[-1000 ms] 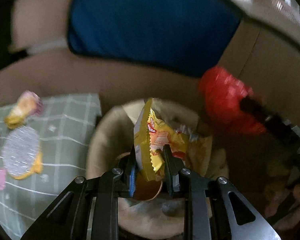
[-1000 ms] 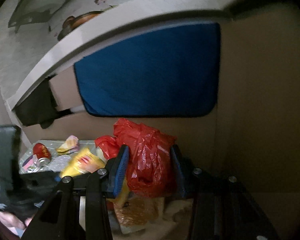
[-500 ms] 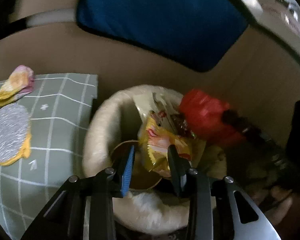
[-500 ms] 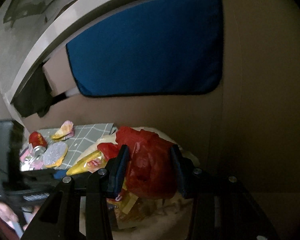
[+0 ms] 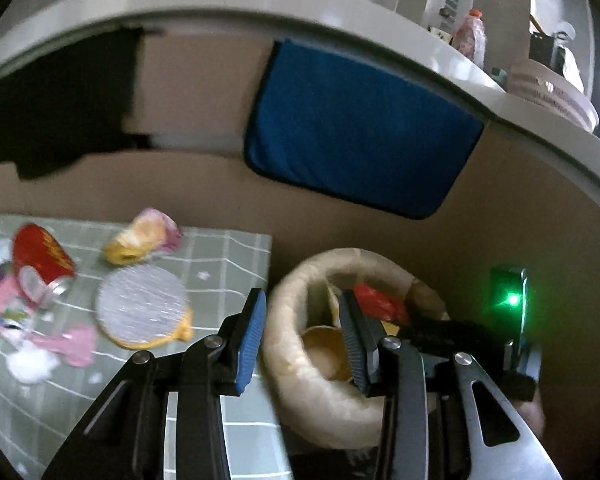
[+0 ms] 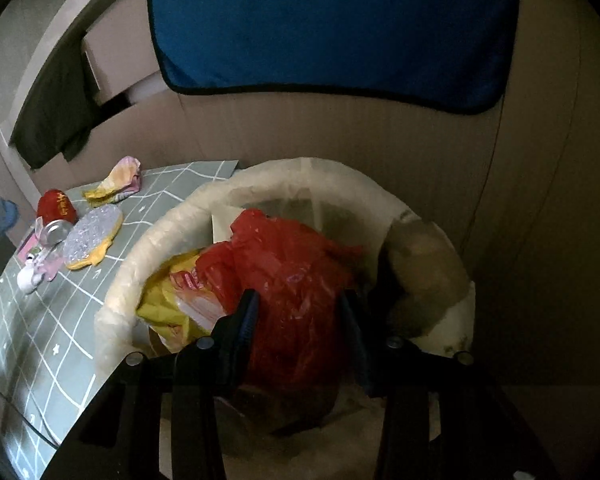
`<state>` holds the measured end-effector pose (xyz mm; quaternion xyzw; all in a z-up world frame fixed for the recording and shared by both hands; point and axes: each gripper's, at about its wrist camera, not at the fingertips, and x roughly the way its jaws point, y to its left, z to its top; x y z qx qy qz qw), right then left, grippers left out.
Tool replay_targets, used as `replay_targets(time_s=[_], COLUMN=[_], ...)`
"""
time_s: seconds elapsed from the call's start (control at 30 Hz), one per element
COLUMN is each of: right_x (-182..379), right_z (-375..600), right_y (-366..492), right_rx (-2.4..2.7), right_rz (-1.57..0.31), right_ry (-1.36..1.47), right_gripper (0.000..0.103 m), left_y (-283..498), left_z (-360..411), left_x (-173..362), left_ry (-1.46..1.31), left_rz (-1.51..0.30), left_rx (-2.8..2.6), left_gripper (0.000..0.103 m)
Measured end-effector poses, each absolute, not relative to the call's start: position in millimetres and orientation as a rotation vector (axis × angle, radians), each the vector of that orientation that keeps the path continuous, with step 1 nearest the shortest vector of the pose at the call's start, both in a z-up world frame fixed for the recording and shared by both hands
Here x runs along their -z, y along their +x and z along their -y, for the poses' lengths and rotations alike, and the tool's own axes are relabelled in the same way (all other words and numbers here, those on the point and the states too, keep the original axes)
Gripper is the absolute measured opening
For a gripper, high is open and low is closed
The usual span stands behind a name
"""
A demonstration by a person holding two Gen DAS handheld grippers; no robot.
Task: Collect trash
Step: 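Carry the yellow wrapper and red bag over the bin and release both, then move the left tool to the white tissue while the right tool moves to the pink-yellow wrapper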
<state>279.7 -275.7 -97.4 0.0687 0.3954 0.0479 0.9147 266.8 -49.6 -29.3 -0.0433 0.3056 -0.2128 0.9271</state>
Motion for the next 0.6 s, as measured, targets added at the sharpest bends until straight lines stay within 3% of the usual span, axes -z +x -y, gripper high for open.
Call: replay_targets(time_s=[0.1,0.27,0.6], right_x=[91.1,68.4,11.4], right_z=[276.1,279.7,242.7], right_y=[270.8,252.2,223.1], right_rx=[-0.064,-0.057,-0.085], right_rz=[-0.788,-0.709,-0.564], right_ry=[0.128,0.174,0.076], right_gripper=[0.042,0.061,0.059], left_y=[256.7,241.4,225.9], left_z=[40.2,21.6,-34.1], left_x=[26.6,26.9,26.0], left_ry=[-0.071,-0.071,-0.151], left_rz=[-0.618,-0.620,-0.593], left_rx=[0.417,0.392,0.237], left_gripper=[0.039,0.039,0.039])
